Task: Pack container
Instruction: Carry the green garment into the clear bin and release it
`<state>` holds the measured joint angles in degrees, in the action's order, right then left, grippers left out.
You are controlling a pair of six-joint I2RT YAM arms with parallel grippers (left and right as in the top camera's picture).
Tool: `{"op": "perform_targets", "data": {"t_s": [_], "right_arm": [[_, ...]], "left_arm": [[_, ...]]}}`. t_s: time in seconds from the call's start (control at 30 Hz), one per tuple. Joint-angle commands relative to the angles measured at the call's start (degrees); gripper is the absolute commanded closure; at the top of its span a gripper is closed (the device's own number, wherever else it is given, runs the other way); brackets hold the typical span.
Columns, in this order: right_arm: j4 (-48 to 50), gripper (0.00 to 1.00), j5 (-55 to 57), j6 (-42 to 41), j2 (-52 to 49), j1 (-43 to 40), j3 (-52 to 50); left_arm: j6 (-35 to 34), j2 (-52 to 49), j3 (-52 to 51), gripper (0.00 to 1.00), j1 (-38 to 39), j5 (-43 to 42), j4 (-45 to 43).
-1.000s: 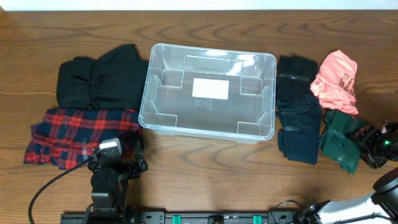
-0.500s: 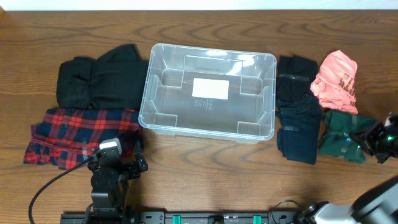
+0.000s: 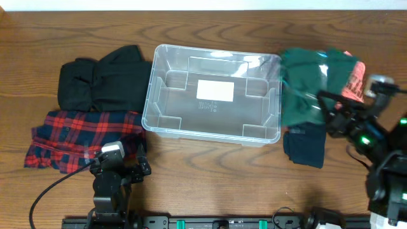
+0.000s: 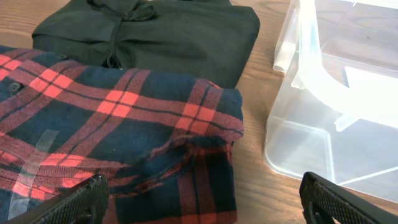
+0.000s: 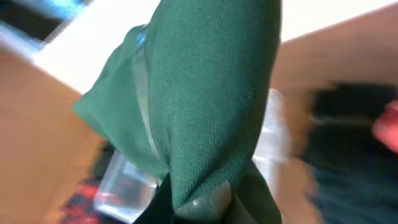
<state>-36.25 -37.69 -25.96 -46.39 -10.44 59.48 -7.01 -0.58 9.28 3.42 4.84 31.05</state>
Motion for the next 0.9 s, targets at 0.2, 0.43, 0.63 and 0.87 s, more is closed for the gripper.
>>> {"op": "perform_targets", "data": {"t_s": [0.2,0.43,0.63,0.87], "right_arm": [[23.65,0.99,17.97,-16.44,-18.01,30.64,0.44],[41.64,0.99,17.99,-23.43,-41.72,38.97,3.69],[44.7,0.99,15.17,-30.29,-56.57,39.41,9.4],[48.19,0.99,14.47,-39.58,-65.35,41.38,11.23]], "left_arm": [[0.76,0.42,-0.87,0.02,-0.31,0.07,-0.13],[0.79,0.42,-0.87,0.02,-0.31,0.07,-0.13],[0.76,0.42,-0.87,0.02,-0.31,0.07,-0.13],[0.76,0.42,-0.87,0.02,-0.31,0.07,-0.13]]}}
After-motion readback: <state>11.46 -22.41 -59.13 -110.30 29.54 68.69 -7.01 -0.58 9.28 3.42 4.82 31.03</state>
